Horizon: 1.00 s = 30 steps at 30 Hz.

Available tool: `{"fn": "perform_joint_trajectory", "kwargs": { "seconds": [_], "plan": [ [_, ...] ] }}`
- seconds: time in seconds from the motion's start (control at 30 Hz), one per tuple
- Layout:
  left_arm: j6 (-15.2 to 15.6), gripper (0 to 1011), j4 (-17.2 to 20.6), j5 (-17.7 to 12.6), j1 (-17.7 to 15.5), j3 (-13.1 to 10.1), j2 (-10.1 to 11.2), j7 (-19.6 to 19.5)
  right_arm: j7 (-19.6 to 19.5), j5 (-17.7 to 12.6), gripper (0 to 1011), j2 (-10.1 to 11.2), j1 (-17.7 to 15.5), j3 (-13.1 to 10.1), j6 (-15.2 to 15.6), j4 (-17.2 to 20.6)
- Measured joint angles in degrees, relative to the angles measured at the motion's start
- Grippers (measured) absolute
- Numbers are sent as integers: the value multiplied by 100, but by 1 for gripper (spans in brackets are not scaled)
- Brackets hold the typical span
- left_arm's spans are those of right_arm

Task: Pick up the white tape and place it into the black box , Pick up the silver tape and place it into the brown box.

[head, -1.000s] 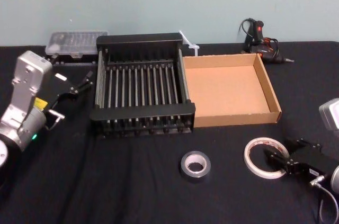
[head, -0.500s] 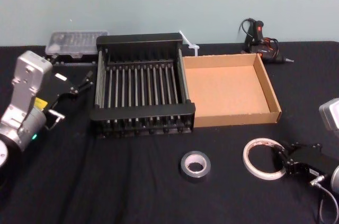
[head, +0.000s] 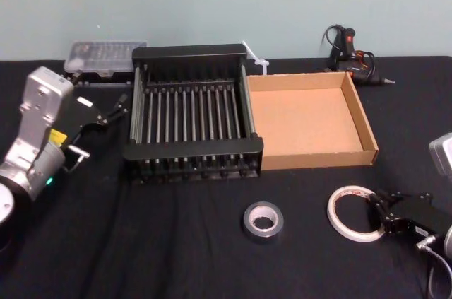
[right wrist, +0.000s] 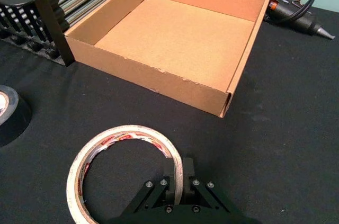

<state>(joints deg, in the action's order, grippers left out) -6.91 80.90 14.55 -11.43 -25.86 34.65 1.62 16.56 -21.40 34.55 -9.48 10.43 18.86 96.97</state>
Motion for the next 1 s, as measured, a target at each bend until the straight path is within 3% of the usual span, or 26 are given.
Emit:
{"fn": "perform_joint_trajectory", "kwargs": {
  "seconds": [0.3, 0.67, 1.0],
  "plan": [
    [0, 1001, 0, 0, 0, 0, 0, 0, 38, 3, 96, -1, -15, -23, -29, 7],
    [0, 1001, 0, 0, 0, 0, 0, 0, 202, -181, 96, 44, -155, -265, -54, 274],
    [0, 1001, 0, 0, 0, 0, 0, 0, 73, -385, 96, 42, -88, -433, 163, 525]
  ]
}}
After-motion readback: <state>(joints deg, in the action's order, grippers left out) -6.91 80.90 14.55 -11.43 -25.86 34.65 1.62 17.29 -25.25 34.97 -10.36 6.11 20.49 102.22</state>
